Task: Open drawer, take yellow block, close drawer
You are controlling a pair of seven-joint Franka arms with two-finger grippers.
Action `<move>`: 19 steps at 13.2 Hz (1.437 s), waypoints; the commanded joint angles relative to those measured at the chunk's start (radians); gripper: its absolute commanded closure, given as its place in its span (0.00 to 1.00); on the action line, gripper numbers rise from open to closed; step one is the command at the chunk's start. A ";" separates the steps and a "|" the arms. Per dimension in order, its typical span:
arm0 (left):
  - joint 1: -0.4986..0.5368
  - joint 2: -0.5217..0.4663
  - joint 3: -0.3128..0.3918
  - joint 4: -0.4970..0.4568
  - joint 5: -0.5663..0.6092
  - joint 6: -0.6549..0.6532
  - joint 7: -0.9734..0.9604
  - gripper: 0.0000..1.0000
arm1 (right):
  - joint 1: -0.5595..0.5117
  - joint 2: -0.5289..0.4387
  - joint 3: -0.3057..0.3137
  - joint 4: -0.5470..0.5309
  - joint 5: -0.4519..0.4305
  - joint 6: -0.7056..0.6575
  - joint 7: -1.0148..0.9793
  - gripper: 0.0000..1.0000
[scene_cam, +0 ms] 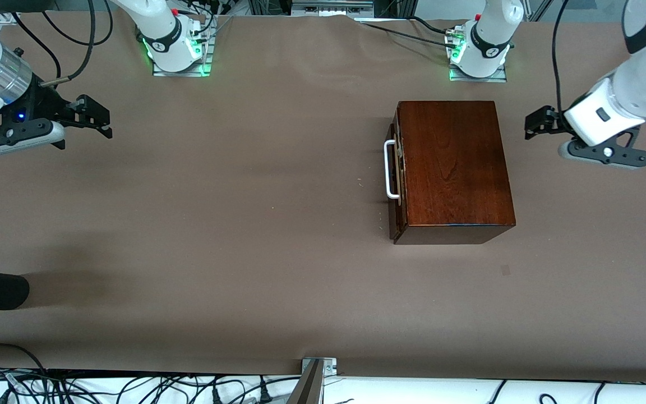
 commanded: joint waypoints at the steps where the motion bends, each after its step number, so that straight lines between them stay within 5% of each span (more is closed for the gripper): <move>1: -0.008 0.012 -0.014 0.035 -0.012 -0.024 -0.043 0.00 | -0.005 0.005 0.004 0.019 -0.016 -0.019 0.008 0.00; 4: -0.008 0.041 -0.087 0.034 -0.003 -0.008 -0.088 0.00 | -0.005 0.005 0.004 0.019 -0.016 -0.021 0.007 0.00; 10: -0.033 0.170 -0.322 0.024 0.038 0.165 -0.491 0.00 | -0.005 0.006 -0.006 0.019 -0.016 -0.025 0.007 0.00; 15: -0.235 0.305 -0.328 0.012 0.165 0.245 -0.718 0.00 | -0.005 0.006 -0.019 0.018 -0.016 -0.028 0.005 0.00; 19: -0.293 0.367 -0.328 -0.003 0.246 0.298 -0.839 0.00 | -0.005 0.008 -0.019 0.018 -0.017 -0.027 0.007 0.00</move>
